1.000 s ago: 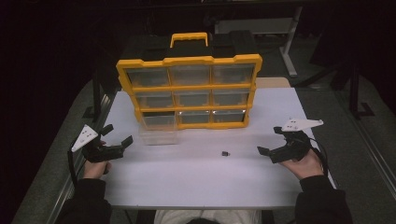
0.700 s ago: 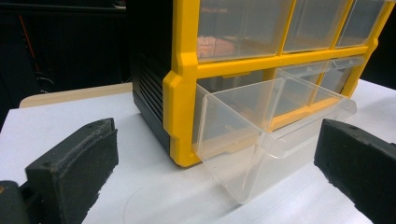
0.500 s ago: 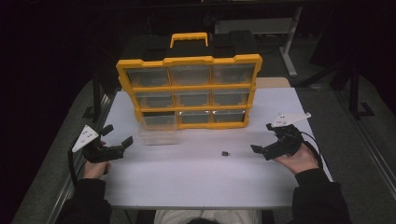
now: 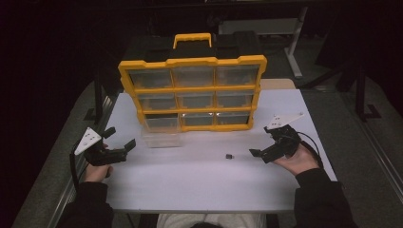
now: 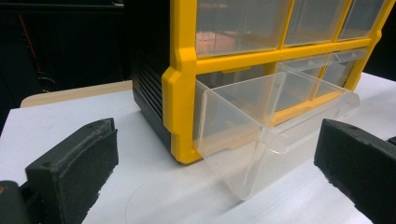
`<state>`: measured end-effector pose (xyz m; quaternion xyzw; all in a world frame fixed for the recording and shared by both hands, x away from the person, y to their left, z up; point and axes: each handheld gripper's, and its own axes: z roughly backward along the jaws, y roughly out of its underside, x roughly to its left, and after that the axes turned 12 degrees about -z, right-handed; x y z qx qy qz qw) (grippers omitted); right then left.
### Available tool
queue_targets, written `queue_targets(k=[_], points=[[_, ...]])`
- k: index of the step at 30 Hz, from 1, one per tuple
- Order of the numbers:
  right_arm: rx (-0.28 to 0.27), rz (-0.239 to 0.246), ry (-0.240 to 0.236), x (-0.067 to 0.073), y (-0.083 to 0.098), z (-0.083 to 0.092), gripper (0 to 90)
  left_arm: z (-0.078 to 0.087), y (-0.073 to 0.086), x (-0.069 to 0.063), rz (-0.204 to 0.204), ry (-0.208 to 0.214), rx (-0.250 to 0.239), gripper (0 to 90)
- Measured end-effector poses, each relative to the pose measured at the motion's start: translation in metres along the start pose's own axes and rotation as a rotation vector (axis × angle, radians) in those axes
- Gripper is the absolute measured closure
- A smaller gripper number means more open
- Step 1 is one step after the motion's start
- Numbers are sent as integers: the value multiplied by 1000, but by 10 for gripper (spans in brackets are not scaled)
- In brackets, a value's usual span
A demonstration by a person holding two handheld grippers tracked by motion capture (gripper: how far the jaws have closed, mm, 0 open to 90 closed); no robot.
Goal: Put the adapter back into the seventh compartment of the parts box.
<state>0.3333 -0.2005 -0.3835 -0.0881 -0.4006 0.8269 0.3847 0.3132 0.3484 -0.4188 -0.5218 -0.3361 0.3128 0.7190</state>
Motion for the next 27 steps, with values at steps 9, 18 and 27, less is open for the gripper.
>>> queue_targets(k=[9, 18, 27], points=[[32, 22, -15, 5, -5, -10, 0, 0, 0, 0, 0, -3, -4, 0], [70, 41, -33, 11, -9, -21, 0, 0, 0, 0, -1, -5, -4, 0], [105, 53, -49, 14, -11, -31, 0, 0, 0, 0, -4, -3, -2, 0]])
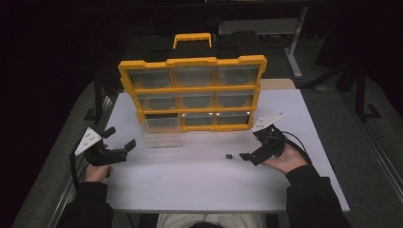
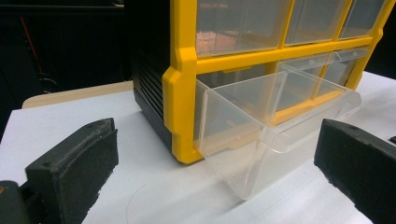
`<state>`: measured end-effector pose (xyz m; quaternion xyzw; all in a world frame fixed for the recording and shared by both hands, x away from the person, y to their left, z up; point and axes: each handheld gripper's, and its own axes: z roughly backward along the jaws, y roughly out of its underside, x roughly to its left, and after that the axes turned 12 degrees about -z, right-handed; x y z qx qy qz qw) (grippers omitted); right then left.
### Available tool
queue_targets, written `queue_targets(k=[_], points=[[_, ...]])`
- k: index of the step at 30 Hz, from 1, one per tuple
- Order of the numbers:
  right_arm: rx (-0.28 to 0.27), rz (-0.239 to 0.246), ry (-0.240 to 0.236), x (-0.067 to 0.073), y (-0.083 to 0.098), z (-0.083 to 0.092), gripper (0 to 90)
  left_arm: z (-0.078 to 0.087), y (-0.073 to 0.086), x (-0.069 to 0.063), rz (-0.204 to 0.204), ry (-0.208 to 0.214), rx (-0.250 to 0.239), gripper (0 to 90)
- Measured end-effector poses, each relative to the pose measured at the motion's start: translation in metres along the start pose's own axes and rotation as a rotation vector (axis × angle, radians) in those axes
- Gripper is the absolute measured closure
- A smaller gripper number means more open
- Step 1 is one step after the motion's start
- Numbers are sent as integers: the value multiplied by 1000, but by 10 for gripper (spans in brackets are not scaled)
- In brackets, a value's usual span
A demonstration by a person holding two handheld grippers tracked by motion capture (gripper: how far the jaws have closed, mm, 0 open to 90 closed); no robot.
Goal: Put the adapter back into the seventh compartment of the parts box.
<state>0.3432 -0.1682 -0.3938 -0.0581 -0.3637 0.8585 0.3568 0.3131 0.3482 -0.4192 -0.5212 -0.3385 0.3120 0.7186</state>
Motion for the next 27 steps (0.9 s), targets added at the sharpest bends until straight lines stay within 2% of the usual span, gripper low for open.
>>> queue_targets(k=[22, 27], points=[[100, 44, -29, 9, -4, -28, 0, -2, 0, -2, -15, 9, 13, 0], [130, 64, -44, 13, -5, -40, 0, -2, 0, -2, -19, 10, 16, 0]])
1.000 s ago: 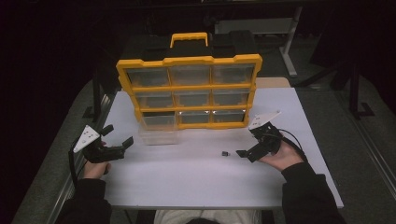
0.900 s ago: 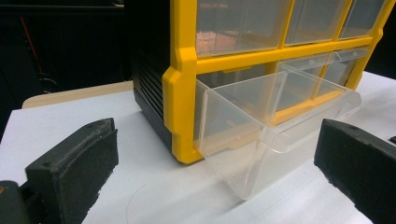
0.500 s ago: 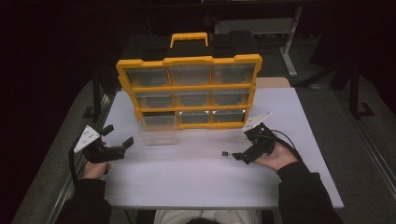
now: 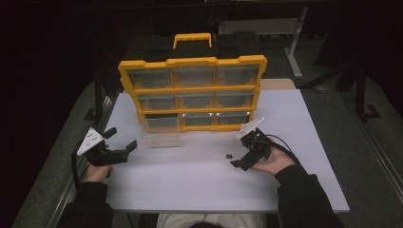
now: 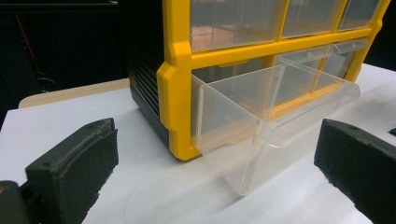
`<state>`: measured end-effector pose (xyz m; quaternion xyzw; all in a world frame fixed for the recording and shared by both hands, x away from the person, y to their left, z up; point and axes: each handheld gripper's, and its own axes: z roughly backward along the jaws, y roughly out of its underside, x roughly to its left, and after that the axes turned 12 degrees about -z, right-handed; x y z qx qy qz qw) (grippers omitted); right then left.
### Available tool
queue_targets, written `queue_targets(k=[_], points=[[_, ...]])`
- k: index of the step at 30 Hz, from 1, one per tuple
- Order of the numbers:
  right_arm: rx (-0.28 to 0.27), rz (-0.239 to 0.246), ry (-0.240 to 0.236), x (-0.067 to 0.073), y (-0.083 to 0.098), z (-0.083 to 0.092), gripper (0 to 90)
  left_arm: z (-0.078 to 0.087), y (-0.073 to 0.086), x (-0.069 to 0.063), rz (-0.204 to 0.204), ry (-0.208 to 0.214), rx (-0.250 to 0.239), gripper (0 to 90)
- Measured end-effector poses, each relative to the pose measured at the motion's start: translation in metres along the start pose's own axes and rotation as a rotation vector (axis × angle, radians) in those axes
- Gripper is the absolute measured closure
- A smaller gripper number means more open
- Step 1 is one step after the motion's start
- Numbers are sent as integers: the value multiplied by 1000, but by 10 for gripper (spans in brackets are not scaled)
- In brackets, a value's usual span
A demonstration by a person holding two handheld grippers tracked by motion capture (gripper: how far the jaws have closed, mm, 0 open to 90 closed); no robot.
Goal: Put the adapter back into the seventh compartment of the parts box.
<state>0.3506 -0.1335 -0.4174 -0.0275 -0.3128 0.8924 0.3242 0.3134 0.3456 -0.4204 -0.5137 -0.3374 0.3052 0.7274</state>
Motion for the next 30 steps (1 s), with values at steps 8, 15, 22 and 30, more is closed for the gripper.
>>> queue_targets(k=[8, 15, 22, 30], points=[[36, 23, -14, 3, -4, -14, 0, 0, 0, 0, -4, 1, 2, 0], [70, 45, -42, 5, -7, -23, 89, -1, 0, 0, -7, 0, 1, 0], [77, 79, -43, 3, -12, -28, 181, -1, 0, 0, -13, 1, 4, 0], [100, 107, -60, 1, -13, -32, 331, -2, 0, -1, -20, 3, 9, 0]])
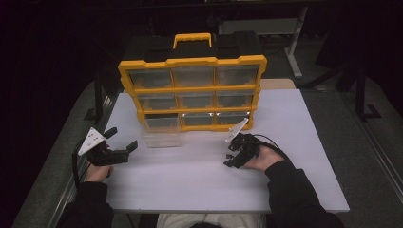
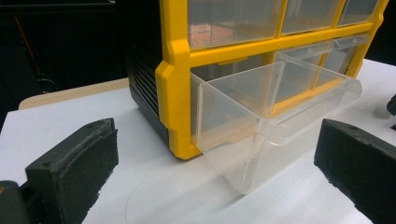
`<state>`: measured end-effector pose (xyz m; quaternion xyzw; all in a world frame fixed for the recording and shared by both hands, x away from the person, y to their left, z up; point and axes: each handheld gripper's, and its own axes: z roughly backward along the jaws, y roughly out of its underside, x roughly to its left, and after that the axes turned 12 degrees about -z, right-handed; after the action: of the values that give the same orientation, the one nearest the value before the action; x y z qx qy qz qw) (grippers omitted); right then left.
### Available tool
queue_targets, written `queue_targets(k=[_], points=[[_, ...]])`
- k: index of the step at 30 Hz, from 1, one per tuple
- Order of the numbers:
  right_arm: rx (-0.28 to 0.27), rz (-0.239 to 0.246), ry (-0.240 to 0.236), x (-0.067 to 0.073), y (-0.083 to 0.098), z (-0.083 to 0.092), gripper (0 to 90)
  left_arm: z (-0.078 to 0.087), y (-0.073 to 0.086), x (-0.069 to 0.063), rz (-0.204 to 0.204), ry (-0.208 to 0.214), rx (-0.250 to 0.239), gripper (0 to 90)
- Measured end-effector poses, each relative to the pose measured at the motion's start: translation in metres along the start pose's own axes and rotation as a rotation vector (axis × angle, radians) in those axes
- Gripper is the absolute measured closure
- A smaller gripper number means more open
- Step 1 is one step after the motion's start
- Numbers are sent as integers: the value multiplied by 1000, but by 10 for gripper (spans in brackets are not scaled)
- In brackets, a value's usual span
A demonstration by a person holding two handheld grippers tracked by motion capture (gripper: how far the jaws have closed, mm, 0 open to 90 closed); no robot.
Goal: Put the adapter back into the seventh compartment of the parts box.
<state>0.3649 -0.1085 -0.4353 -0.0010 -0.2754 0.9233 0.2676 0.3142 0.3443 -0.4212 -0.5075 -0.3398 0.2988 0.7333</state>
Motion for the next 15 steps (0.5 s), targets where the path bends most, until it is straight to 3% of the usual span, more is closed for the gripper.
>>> queue_targets(k=[15], points=[[7, 0, -21, -10, -2, -3, 622, 1, -1, 0, -8, -18, -10, 0]])
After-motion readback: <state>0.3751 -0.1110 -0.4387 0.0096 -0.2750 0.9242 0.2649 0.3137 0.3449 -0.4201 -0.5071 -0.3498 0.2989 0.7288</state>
